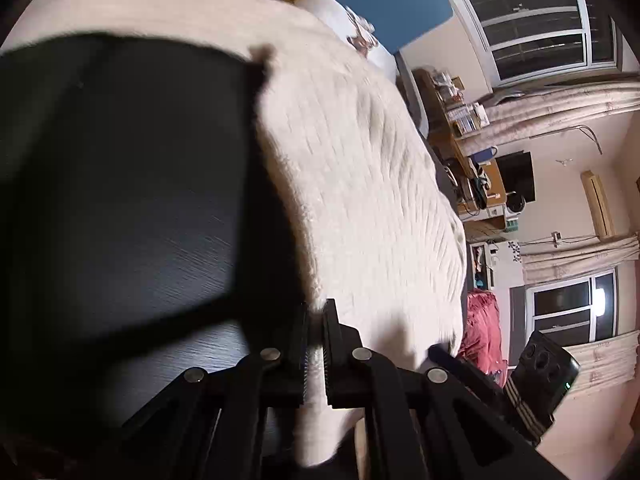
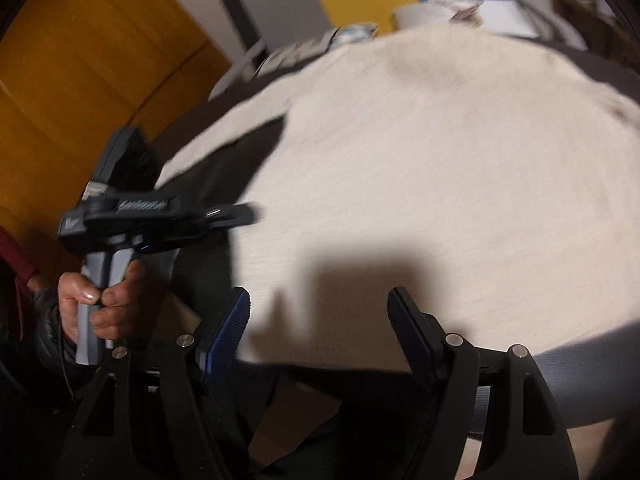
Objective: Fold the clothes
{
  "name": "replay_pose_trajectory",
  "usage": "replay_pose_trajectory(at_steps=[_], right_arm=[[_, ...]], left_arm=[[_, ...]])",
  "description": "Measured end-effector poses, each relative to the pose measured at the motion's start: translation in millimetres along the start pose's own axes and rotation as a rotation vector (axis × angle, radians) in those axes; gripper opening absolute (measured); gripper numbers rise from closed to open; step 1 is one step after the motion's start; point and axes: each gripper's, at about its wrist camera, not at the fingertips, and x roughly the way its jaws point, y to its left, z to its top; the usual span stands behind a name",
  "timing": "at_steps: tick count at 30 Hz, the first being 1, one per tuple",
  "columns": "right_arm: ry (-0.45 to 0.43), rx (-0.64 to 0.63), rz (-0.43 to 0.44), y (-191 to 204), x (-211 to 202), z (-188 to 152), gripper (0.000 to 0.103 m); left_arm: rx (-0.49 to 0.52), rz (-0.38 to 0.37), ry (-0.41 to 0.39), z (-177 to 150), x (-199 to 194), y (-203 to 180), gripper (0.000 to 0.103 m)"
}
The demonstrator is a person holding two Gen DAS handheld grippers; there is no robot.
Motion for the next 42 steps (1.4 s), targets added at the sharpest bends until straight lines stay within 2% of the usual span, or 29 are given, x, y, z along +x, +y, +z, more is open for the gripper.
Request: replay_pose_trajectory(at_steps=[5,10,13,16,19,21,23,25,28,31,36,40,42], right_arm=[[0.002,0.029,0.005,0,11,5,0.075],[0.005,0.058,0.01,-1,21,9,0.075],[0.006,0.076,0.013,-1,28,12,0.075],[0.005,0.092,0.017,-1,34,15,0.075],[-0.047,0.071,0.057,8,32,34,0.076],[-0.073,0.061,0.068,14,35,44,0.076],[-0.075,0.056,0.07,14,39,51,0.076],[-0.063,0.054,0.058,14,48,54,0.076],[-0.039,0.044,0.054,6,50,56,0.076],[-0.029,0.011,0.057,8,55,63,0.076],[-0.011,-0.017,0.08,22,79,89,0.076],[-0.025,-0.019,0.118,41,89,109,0.076],[-0.03,-0.024,0.14,52,93,119,0.076]], left_arm=[[-0.021,0.1,0.009,9,-14,36,0.005],[-0.085,0.07,-0.021,14,-29,62,0.005],[-0.109,0.021,-0.002,20,-37,66,0.007],[-0.069,0.041,-0.09,39,-67,63,0.012],[-0.031,0.067,-0.179,59,-98,62,0.017],[-0.019,0.163,-0.244,82,-120,68,0.018],[-0.018,0.296,-0.3,106,-142,81,0.019],[-0.13,0.438,-0.345,127,-168,115,0.018],[-0.346,0.494,-0.402,137,-218,183,0.018],[-0.479,0.545,-0.44,129,-261,244,0.018],[-0.613,0.339,-0.401,111,-269,303,0.018],[-0.592,0.235,-0.374,114,-251,309,0.019],[-0.582,0.212,-0.359,119,-242,311,0.019]])
